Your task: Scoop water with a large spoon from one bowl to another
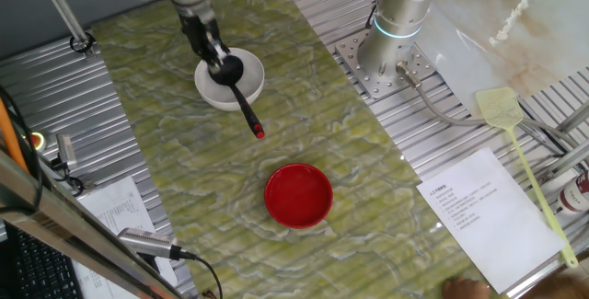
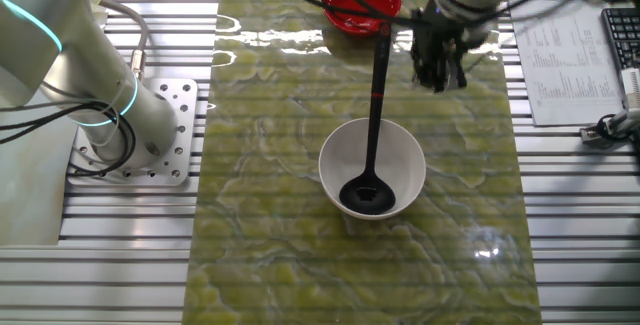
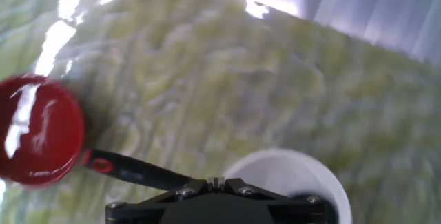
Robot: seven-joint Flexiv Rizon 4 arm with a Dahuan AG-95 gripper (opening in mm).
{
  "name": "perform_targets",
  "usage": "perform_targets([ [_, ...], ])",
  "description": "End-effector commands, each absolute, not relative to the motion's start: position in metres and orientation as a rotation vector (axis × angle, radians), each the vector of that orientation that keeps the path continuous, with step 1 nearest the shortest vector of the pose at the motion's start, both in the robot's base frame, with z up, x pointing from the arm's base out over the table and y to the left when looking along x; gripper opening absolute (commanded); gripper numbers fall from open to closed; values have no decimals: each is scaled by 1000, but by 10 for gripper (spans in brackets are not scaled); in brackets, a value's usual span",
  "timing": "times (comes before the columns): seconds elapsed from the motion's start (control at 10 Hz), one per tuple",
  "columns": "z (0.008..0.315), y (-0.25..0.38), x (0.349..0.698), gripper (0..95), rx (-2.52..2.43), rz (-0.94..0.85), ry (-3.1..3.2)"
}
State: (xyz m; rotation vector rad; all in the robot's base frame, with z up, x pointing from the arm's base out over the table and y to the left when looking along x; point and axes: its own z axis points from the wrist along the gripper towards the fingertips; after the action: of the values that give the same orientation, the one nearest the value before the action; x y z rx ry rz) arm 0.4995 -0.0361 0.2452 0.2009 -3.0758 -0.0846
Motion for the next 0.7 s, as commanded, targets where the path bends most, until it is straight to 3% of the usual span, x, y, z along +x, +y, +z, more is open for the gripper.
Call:
perform_targets([
  [0.1, 257, -74, 487, 0, -44, -116, -3074],
  [0.7, 248, -79, 476, 0, -35, -67, -3156],
])
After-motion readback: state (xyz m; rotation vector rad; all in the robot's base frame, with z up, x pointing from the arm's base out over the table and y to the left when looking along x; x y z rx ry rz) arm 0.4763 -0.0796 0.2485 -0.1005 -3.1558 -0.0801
